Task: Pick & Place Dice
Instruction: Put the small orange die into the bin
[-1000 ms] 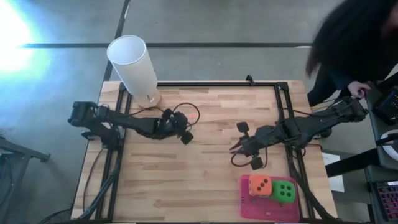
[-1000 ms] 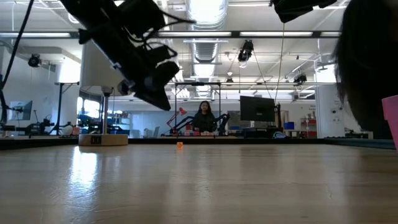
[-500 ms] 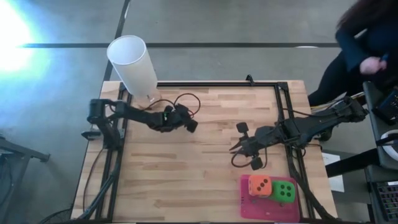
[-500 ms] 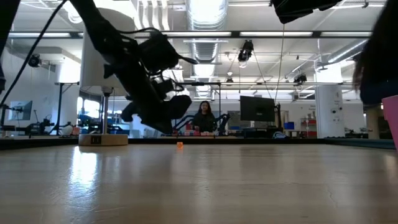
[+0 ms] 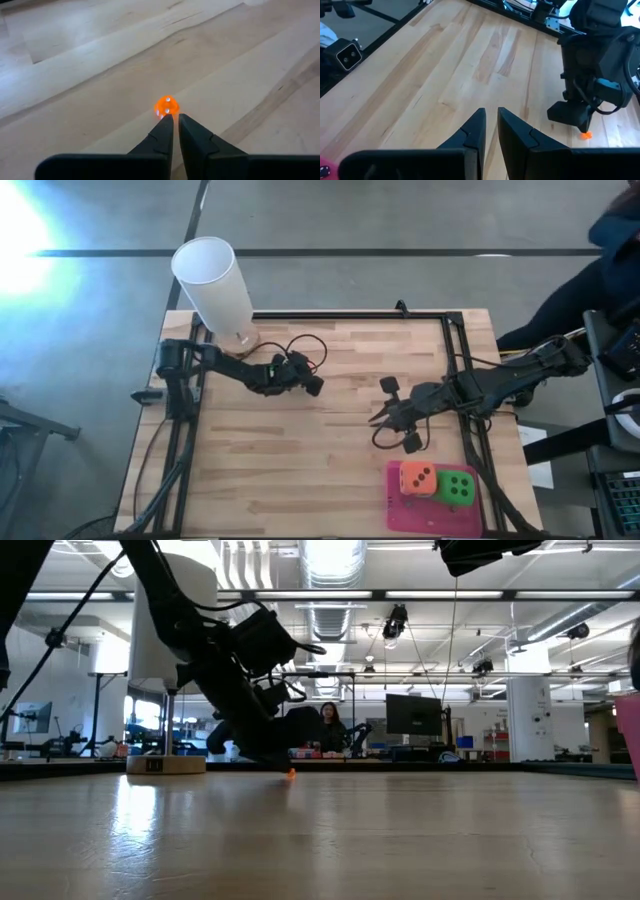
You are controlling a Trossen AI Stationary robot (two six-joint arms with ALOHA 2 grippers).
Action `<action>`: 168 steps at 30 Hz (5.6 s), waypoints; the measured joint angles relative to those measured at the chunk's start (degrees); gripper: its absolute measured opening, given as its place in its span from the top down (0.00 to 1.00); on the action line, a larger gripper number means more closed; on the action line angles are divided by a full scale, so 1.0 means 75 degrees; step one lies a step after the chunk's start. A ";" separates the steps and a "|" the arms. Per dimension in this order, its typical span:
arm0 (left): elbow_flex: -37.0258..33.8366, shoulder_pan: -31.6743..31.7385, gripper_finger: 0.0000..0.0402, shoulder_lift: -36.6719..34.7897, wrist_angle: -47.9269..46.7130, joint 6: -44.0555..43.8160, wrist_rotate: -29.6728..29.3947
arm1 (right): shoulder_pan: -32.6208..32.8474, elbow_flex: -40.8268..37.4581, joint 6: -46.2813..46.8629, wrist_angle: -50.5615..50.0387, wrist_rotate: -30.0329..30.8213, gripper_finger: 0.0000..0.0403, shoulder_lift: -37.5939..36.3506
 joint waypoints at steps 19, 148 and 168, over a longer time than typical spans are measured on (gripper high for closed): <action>-0.0002 0.0102 0.91 -0.0278 -0.0490 -0.0497 -0.0591 | 0.0000 0.0000 -0.0256 -0.0020 0.0001 0.89 0.0001; 0.0767 -0.3462 0.91 -0.3688 -0.3503 0.1680 -0.1544 | -0.4772 0.0044 0.0433 0.3938 -0.0845 0.58 0.5780; 0.0764 -0.3459 0.91 -0.3688 -0.3503 0.1663 -0.1544 | -0.4779 0.0029 0.0115 0.3884 -0.1476 0.87 0.5850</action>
